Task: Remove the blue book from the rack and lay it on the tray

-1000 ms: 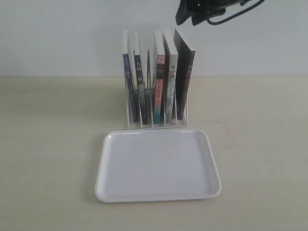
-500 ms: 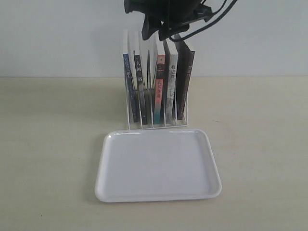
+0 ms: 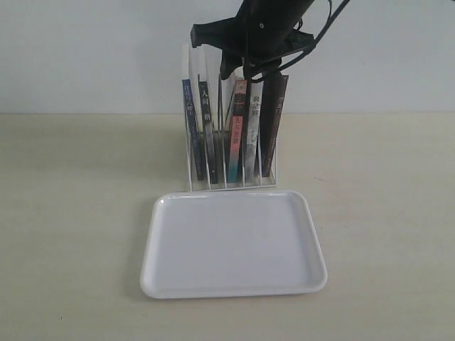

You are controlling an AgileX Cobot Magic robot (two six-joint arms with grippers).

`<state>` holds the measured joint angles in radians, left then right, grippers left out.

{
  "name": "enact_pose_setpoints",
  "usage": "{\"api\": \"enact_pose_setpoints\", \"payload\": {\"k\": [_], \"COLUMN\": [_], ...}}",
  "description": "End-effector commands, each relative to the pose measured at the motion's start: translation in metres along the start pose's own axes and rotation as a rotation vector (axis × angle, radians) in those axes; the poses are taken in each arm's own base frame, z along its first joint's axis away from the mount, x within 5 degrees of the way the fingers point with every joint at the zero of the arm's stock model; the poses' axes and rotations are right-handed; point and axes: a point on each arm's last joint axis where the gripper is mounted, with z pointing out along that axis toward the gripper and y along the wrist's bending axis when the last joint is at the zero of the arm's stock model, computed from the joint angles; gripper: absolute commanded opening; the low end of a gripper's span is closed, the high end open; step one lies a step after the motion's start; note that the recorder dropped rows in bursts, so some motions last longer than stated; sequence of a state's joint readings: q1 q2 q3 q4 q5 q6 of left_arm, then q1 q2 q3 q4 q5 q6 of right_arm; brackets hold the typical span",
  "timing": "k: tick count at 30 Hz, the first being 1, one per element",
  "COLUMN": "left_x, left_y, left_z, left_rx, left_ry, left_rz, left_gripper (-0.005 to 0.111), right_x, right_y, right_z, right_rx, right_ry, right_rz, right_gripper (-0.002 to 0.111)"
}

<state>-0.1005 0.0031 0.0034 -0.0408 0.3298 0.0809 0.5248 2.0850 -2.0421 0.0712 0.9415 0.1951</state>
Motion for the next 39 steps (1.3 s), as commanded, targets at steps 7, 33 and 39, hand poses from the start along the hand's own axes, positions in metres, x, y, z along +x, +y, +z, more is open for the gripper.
{"api": "enact_pose_setpoints", "payload": {"k": [7, 33, 39], "left_x": [-0.003, -0.003, -0.003], "left_y": [0.0, 0.0, 0.0], "left_z": [-0.001, -0.001, -0.001], "left_rx": [-0.001, -0.001, -0.001], "left_ry": [-0.022, -0.022, -0.022], "left_rz": [-0.006, -0.006, -0.006], "left_gripper": [0.005, 0.005, 0.005], "right_x": [-0.001, -0.003, -0.018], "right_y": [-0.004, -0.004, 0.002], "right_z": [0.0, 0.014, -0.025], "right_rx": [0.028, 0.02, -0.001], "right_ry": [-0.01, -0.042, -0.111], "right_rz": [-0.006, 0.013, 0.01], "right_gripper": [0.039, 0.0, 0.0]}}
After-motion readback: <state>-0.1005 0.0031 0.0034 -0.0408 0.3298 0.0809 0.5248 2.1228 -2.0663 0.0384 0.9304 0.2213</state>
